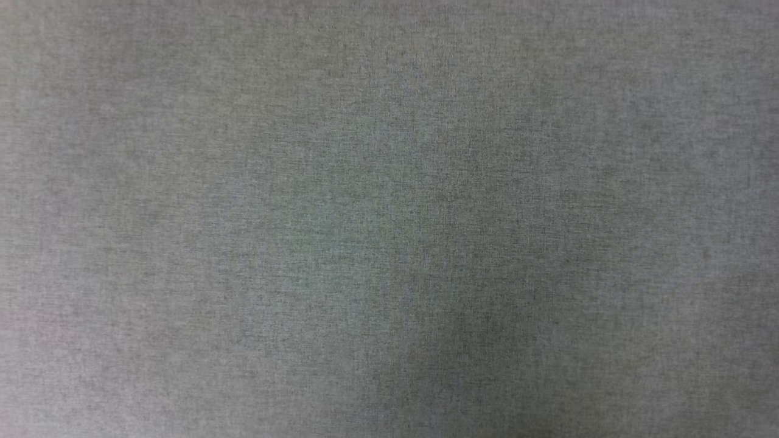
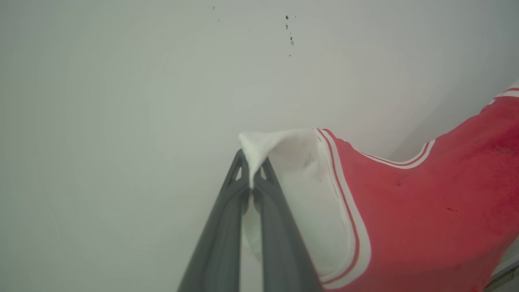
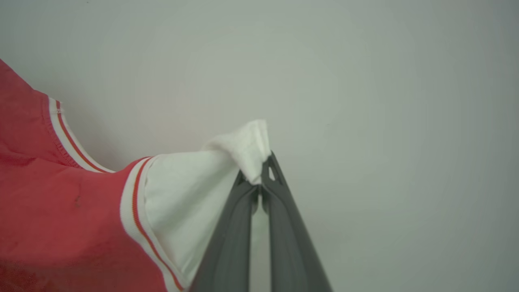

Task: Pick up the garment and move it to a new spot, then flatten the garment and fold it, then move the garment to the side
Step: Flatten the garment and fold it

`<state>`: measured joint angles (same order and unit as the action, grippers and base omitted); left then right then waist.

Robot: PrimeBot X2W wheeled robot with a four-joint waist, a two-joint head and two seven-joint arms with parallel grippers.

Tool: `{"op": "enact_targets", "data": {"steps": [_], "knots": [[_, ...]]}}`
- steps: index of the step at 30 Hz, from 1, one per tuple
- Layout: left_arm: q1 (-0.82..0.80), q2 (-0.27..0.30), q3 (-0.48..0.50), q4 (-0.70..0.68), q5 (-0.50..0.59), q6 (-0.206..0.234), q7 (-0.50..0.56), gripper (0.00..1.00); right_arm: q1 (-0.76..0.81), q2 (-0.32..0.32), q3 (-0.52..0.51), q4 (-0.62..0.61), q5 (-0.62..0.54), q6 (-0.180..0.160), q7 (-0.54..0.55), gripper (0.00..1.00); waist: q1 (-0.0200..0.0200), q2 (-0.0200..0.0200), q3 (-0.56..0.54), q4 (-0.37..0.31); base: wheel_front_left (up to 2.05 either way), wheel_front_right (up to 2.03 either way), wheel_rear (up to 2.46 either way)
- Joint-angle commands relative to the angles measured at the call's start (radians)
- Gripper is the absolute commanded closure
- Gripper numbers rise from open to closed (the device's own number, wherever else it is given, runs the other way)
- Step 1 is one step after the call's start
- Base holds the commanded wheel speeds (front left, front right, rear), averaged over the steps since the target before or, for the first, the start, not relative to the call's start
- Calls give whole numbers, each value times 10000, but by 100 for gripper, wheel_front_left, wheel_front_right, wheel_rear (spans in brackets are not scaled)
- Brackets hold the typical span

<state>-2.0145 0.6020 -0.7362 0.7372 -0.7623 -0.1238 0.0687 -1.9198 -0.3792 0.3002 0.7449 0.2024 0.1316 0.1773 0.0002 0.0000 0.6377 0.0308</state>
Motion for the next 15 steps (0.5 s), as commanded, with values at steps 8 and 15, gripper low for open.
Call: {"op": "enact_targets", "data": {"steps": [8, 15], "knots": [[1517, 129, -539, 558, -572, -54, -827, 100, 725, 136, 636, 1168, 541, -16, -1032, 100, -2, 0, 28, -83, 0, 0, 0], [3715, 314, -948, 466, -1350, -59, -1808, 100, 2366, 244, 1495, 1695, 1527, -16, -2001, 100, -2, 0, -657, -101, 0, 0, 0]]}}
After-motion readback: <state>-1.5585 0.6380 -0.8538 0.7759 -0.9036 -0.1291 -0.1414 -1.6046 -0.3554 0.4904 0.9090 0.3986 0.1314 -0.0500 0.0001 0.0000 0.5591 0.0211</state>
